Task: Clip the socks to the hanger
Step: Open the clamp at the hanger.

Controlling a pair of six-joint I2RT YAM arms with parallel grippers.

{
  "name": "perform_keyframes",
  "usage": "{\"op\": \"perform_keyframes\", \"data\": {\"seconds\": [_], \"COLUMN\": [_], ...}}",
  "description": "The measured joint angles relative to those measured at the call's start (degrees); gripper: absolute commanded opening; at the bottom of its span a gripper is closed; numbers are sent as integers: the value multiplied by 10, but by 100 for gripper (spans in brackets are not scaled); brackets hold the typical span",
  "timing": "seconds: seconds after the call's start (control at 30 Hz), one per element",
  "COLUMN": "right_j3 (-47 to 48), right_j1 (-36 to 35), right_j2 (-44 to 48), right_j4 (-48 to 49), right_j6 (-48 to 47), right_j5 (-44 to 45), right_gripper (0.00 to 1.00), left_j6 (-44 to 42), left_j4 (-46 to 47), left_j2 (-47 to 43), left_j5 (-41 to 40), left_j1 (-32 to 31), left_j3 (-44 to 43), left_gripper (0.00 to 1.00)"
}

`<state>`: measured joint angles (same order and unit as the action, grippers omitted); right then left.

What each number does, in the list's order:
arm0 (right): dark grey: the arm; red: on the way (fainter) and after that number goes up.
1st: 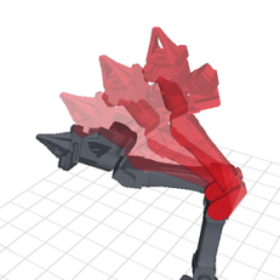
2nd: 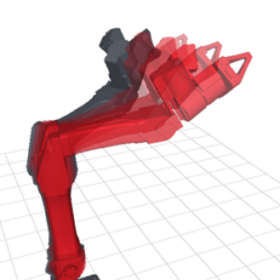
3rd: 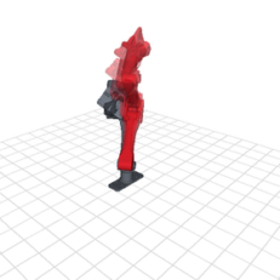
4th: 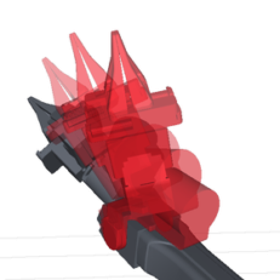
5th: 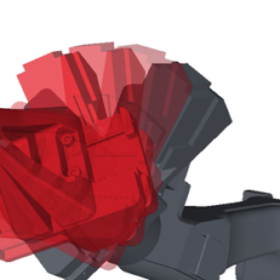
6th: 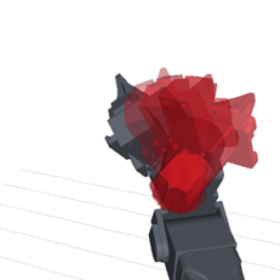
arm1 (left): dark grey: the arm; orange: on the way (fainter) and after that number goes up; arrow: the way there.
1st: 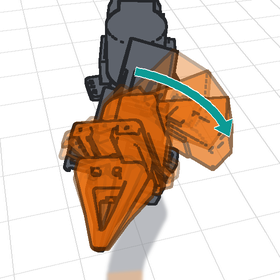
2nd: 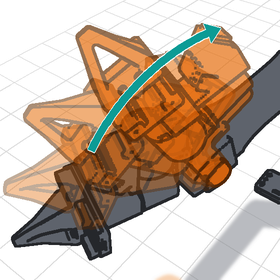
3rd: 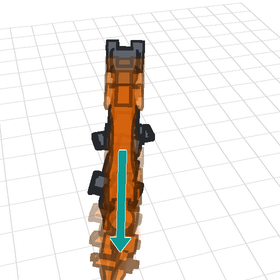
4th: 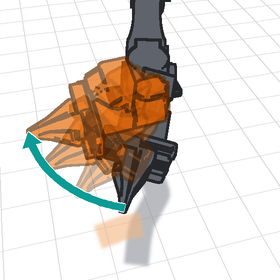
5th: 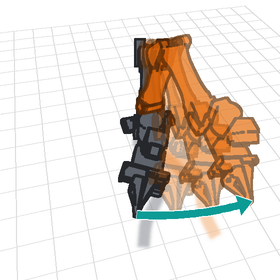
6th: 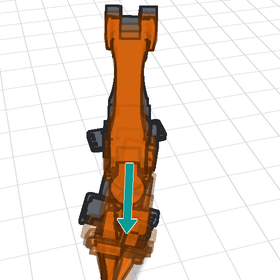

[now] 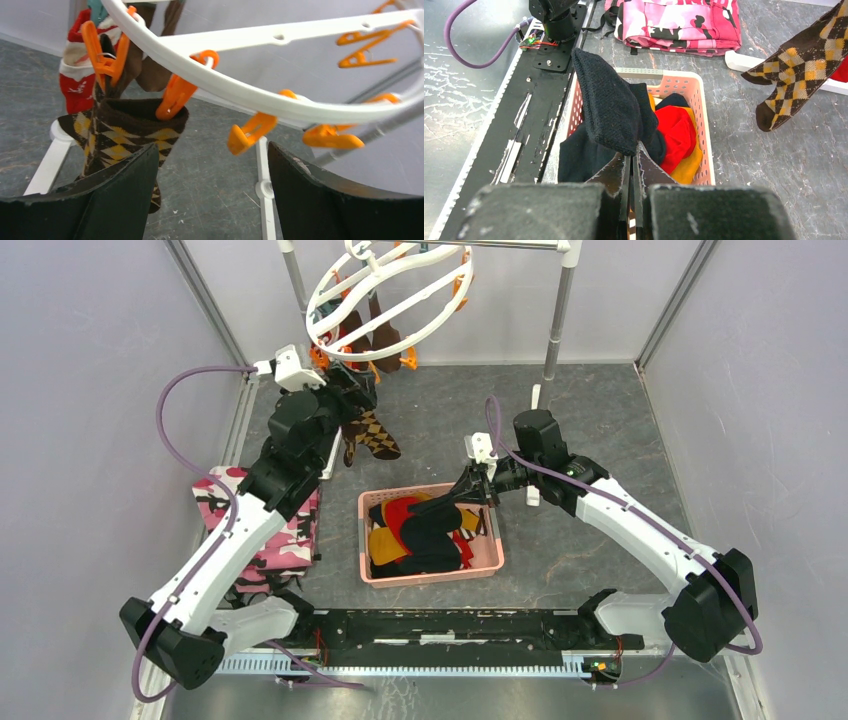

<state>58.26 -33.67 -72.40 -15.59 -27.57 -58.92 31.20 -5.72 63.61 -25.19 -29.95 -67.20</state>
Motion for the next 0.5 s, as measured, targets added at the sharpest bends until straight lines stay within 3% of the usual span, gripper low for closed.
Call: {"op": "perform_keyframes", "data": {"seconds": [0.3, 0.5], "right_j3": [0, 0], "right_j1": [0, 1], "right_j2": [0, 0], "right_j4": [-2, -6], "right_j6": [-3, -4], "right_j5": [-5, -6], "right_gripper": [0, 0], "left_j6": [-38, -29], "left_j4": [63, 63], "left_j2": [-110, -95], "left_j5": [101, 182], "left_j1": [9, 90], "left_j3": [83, 80], "left_gripper": [83, 82]}}
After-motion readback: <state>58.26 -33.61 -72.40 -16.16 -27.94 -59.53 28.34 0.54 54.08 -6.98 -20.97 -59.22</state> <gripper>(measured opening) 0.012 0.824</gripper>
